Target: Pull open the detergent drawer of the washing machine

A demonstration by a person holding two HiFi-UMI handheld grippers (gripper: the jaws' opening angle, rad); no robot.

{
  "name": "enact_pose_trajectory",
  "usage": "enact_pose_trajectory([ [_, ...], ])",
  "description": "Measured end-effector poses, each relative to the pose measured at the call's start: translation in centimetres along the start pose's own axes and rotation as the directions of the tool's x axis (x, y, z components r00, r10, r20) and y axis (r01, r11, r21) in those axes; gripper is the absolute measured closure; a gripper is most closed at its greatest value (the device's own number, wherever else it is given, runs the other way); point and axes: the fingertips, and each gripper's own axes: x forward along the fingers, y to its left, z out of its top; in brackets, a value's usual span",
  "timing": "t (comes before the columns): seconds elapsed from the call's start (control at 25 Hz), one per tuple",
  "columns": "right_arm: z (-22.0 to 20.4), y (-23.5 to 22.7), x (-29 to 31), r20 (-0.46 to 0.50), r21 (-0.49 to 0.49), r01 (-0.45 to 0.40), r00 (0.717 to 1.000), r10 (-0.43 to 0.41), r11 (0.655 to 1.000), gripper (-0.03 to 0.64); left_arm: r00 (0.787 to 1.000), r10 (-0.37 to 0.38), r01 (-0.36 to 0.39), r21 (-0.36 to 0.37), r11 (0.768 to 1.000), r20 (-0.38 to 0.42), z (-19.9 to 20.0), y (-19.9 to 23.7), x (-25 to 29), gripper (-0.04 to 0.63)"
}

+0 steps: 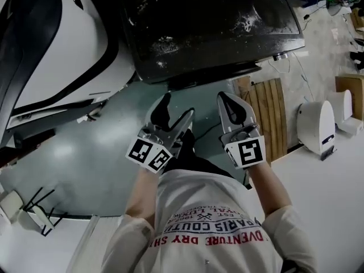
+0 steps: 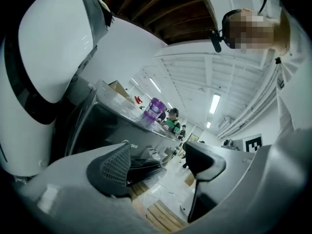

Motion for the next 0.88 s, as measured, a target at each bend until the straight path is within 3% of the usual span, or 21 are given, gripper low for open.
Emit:
enact_pose_trajectory([
  [0.12, -1.4, -0.6, 1.5, -0.016, 0.008, -0.008, 1.0, 0.008, 1.0, 0.615, 0.999, 0.016, -0.012, -0.131, 0.991, 0.029, -1.7, 1.7, 1.1, 0.238],
  [0.24, -2.5, -1.2, 2.4, -0.024, 0.021, -0.021, 0.999, 0.022, 1.0, 0.615, 0.996, 0.034, -0.012, -0.263, 0.965, 0.08, -2.8, 3.2, 2.1, 0.238],
  [0.36, -3.2, -1.6, 3.0, -0.023, 0.027, -0.046, 0.999, 0.047, 0.999, 0.615, 0.989, 0.056, -0.006, -0.348, 0.938, 0.135, -3.2, 4.6, 2.9, 0.238],
  [0.72, -4.6, -1.1, 3.9, 0.017, 0.039, -0.162, 0.987, 0.161, 0.986, 0.615, 0.952, 0.095, 0.063, -0.488, 0.87, 0.292, -4.1, 6.5, 4.7, 0.238],
  [0.8, -4.9, -1.3, 4.1, 0.03, 0.039, -0.176, 0.984, 0.175, 0.984, 0.615, 0.934, 0.099, 0.097, -0.508, 0.856, 0.344, -3.8, 6.8, 4.9, 0.238],
  [0.88, -5.4, -1.3, 4.2, 0.036, 0.023, -0.194, 0.98, 0.194, 0.981, 0.615, 0.903, 0.098, 0.157, -0.533, 0.831, 0.419, -3.1, 7.0, 4.9, 0.238],
])
